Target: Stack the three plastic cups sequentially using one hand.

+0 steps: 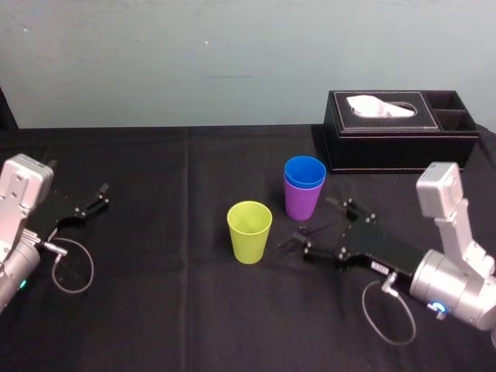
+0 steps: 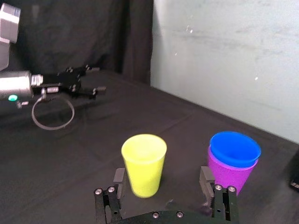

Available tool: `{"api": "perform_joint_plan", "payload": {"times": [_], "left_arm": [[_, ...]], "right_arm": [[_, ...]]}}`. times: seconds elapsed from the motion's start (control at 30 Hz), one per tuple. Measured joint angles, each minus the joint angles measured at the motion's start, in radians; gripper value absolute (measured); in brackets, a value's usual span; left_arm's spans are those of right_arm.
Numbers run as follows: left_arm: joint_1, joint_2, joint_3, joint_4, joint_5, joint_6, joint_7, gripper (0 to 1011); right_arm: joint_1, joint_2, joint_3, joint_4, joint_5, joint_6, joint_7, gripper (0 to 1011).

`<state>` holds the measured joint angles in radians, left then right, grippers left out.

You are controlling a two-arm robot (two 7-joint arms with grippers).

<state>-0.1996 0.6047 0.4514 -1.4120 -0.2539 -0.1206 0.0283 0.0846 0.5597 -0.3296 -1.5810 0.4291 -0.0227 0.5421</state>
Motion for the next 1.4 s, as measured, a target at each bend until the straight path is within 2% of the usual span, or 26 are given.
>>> {"api": "perform_joint_plan", "payload": {"times": [0.4,0.7,1.4], "left_arm": [[0.0,0.0,0.0,0.0,0.0,0.0,0.0,1010],[0.0,0.0,0.0,0.0,0.0,0.0,0.0,1010],[0.0,0.0,0.0,0.0,0.0,0.0,0.0,1010]], "right_arm": [[0.015,-0.022,-0.053,0.054,-0.039,-0.004,-0.01,1004],[0.059,-0.059,-0.089,0.108,-0.078,-0.003,-0.02,1004],[0.143,-0.121,-0.13,0.199,-0.122,0.006,-0.019,1004]]}}
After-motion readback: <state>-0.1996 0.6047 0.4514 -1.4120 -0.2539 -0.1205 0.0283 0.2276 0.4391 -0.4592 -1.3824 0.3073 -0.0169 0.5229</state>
